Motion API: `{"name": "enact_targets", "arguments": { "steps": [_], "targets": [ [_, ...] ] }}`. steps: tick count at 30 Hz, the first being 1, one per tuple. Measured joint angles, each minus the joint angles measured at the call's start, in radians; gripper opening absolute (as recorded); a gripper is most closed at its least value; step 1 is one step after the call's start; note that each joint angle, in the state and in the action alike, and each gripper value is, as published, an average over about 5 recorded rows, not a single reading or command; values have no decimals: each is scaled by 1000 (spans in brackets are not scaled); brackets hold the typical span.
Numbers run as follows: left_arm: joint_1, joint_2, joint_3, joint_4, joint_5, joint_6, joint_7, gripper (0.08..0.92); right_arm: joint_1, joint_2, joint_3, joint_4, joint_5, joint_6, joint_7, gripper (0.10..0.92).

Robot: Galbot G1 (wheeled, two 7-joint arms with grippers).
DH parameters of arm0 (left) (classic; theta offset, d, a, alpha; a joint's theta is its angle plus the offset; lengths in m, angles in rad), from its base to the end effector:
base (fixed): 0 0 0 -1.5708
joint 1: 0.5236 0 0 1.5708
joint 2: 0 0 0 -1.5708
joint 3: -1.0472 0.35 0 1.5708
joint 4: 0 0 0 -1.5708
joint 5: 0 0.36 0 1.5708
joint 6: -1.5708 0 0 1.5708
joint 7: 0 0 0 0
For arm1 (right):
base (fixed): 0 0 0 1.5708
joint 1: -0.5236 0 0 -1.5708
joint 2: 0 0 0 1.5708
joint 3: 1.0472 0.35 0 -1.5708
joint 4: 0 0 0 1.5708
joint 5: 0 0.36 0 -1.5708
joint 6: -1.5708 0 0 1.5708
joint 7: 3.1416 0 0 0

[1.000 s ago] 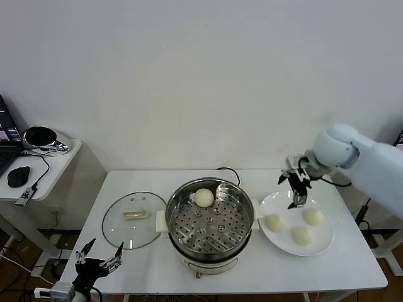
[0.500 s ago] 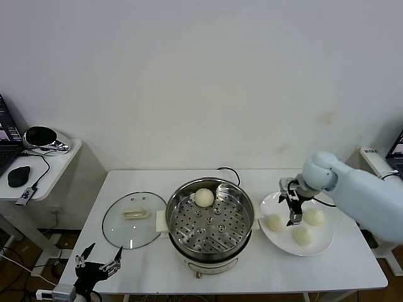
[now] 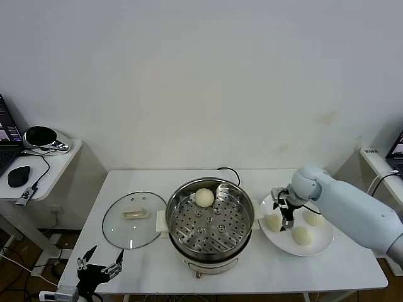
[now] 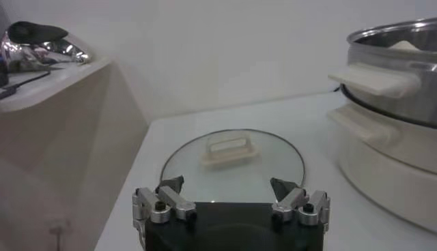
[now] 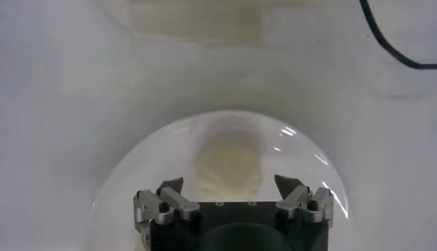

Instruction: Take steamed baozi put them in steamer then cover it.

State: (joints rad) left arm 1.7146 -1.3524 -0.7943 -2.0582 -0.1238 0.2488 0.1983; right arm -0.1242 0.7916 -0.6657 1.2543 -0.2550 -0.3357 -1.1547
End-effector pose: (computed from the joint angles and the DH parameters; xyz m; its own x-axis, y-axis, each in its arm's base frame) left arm 0.1425 0.1223 -0.3143 -0.9176 0.0217 0.3969 0.0821 0.9873 0.1359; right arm 0.5169 -0.0988 -0.2314 -0.1488 -0.0676 0.9866 -0.9862 -0.0637 -0.1531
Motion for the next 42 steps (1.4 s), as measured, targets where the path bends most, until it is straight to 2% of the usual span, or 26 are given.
{"name": "enact_targets", "arguments": {
  "steps": [21, 29, 42],
  "targets": [
    [-4, -2, 3, 3, 0, 4, 5, 823, -17, 46, 15, -74, -19, 7, 8, 817],
    [-2, -4, 5, 4, 1, 4, 5, 823, -15, 43, 20, -80, -17, 7, 9, 665],
    [-13, -6, 11, 2, 8, 2, 2, 823, 70, -4, -14, -23, 52, -25, -19, 636]
  ]
}}
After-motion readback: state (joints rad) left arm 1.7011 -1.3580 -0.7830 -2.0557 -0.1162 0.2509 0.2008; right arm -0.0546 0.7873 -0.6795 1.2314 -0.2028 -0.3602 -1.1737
